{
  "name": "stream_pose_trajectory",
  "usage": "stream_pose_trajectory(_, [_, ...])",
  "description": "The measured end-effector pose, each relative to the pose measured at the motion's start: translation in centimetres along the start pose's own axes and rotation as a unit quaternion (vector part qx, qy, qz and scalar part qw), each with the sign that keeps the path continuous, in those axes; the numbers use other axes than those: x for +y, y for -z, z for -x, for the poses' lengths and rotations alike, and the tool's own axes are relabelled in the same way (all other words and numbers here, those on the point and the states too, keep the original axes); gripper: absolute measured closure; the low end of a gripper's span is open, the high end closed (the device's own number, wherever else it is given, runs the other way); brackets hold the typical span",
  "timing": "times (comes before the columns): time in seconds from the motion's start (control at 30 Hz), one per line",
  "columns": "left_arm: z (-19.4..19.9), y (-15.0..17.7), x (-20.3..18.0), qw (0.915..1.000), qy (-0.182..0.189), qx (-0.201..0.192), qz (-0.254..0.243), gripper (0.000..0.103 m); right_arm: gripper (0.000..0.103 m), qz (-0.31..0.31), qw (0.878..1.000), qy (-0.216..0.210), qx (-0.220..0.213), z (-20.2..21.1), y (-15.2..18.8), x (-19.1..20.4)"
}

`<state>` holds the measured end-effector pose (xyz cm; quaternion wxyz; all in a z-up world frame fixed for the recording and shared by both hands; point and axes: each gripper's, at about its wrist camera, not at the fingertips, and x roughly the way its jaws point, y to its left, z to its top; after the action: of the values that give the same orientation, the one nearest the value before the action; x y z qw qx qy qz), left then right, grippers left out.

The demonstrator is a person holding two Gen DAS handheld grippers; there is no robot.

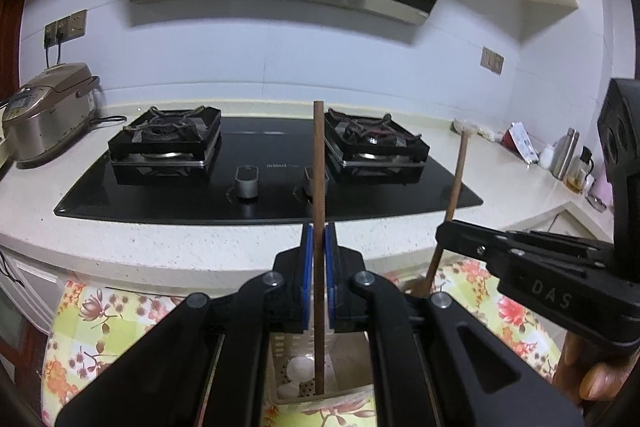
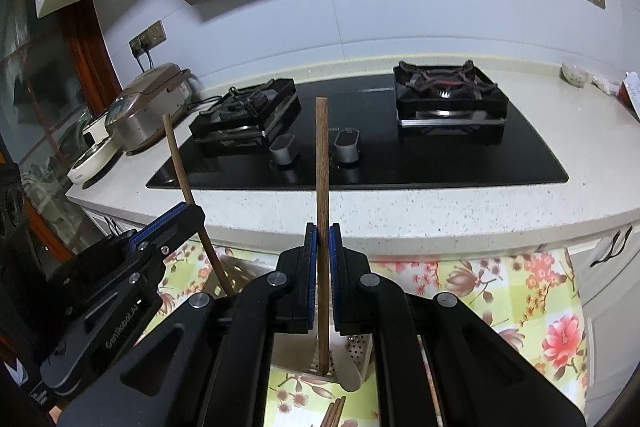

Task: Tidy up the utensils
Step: 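Lower the chopsticks into the white basket and open both tools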

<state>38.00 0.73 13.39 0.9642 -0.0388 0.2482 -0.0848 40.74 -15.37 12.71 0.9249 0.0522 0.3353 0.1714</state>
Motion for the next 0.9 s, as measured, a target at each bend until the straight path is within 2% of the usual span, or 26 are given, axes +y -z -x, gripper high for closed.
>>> stream_pose_trajectory(0.2, [-1.4,1.0,-0.8,0.9992,0.002,0.033,-0.024,0.097,0.096,-0.002,1.0,0.003,0.019,-1.2,0.7,-0.4])
stream_pose_trajectory(0.3, [-2.5,1.5,-1.0,0.9977,0.015,0.061,-0.026,0.096,0.095,-0.001,1.0,0.011,0.027,-1.7,0.9,-0.6])
stream_pose_trajectory(0.4, [-2.8,1.7,-0.7,0.997,0.03,0.07,-0.012,0.087,0.093,0.001,0.999,0.027,0.03,-1.9,1.0,-1.0])
stream_pose_trajectory(0.43, [-2.7,1.7,-0.6,0.9971,0.031,0.069,-0.007,0.083,0.09,-0.002,0.999,0.028,0.031,-1.9,1.0,-1.3])
stream_pose_trajectory(0.5, [-2.6,1.7,-0.4,0.9972,0.031,0.068,-0.004,0.08,0.075,-0.006,0.999,0.038,0.03,-1.8,1.0,-1.8])
stream_pose_trajectory(0.53, [-2.4,1.6,-0.2,0.9972,0.033,0.067,0.0,0.078,0.059,-0.007,0.999,0.043,0.028,-1.6,1.0,-2.1])
stream_pose_trajectory(0.57, [-2.3,1.6,0.0,0.9973,0.034,0.066,0.002,0.078,0.049,-0.01,0.999,0.045,0.02,-1.3,1.0,-2.4])
stream_pose_trajectory(0.7, [-1.0,1.5,0.5,0.9977,0.038,0.056,0.011,0.078,0.048,-0.015,0.999,0.051,0.007,0.1,1.4,-3.5])
stream_pose_trajectory(0.83, [1.5,2.2,1.3,0.9979,0.045,0.041,0.024,0.078,0.038,-0.01,0.998,0.068,-0.008,2.1,3.1,-4.1])
stream_pose_trajectory(0.9, [2.8,3.1,1.8,0.9978,0.045,0.037,0.031,0.078,0.036,-0.01,0.997,0.074,-0.01,2.9,4.6,-4.3])
